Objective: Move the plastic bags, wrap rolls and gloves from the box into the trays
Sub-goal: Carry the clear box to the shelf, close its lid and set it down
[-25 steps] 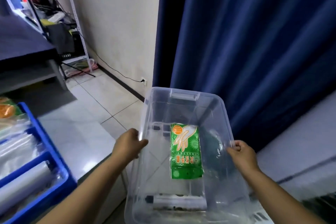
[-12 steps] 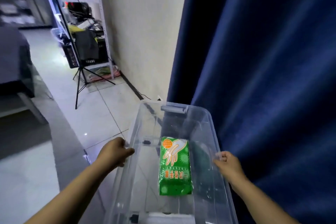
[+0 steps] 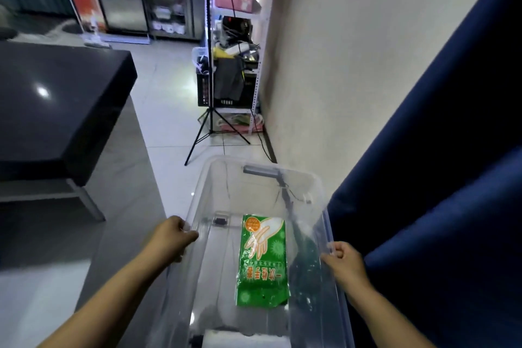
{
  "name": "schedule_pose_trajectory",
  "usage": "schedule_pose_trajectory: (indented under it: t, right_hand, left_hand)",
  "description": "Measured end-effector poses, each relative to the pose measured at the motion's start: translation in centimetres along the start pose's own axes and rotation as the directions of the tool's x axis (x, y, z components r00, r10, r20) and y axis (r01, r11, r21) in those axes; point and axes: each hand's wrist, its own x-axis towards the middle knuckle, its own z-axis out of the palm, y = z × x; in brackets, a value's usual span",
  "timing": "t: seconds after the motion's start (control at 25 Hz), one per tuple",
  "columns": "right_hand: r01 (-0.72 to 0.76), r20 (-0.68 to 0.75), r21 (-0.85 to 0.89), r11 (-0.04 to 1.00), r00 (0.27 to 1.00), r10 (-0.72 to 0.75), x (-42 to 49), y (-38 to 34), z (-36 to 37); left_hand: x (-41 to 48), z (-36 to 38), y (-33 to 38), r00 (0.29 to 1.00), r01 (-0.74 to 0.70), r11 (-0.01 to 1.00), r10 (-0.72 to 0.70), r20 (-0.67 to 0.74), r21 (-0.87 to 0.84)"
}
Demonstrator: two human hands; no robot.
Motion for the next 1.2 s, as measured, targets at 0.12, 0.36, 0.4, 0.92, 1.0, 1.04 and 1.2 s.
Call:
schedule_pose_trajectory:
  t: [0.12, 0.36, 0.4, 0.92, 1.0, 1.04, 1.2]
  right_hand:
    - [0.001, 0.023, -0.012, 1.0, 1.0, -0.001, 6.7, -3.9, 3.3]
    - [0.038, 0.094, -0.06, 0.997, 0.995, -0.032, 19.3, -13.6, 9.5]
    - [0.048, 0.094, -0.065, 0.997, 0.995, -0.041, 20.9, -15.0, 10.5]
    - [0.202, 0.299, -0.126, 0.971, 0.941, -0.157, 47.4, -31.4, 32.4]
    - [0.226, 0.368, -0.138, 0.964, 0.916, -0.162, 52.5, -35.0, 37.2]
    - [0.243, 0.407, -0.148, 0.959, 0.898, -0.165, 54.9, -37.0, 39.4]
    - [0.348, 0.511, -0.182, 0.92, 0.832, -0.215, 61.3, -44.9, 46.3]
  left_hand:
    - [6.8, -0.8, 2.0, 0.999, 0.002, 1.0, -0.002, -0.047, 0.006]
    - [20.2, -3.8, 6.6, 0.993, 0.057, 0.995, -0.064, -0.097, -0.078]
    - [21.9, -4.4, 7.3, 0.992, 0.061, 0.995, -0.07, -0.107, -0.085]
    - [46.8, -10.7, 10.6, 0.898, 0.217, 0.963, -0.261, -0.355, -0.159]
    - [51.9, -11.6, 11.3, 0.857, 0.263, 0.941, -0.329, -0.396, -0.212]
    - [54.3, -12.2, 11.8, 0.835, 0.285, 0.927, -0.365, -0.412, -0.243]
    - [61.4, -15.2, 13.9, 0.746, 0.355, 0.87, -0.484, -0.457, -0.342]
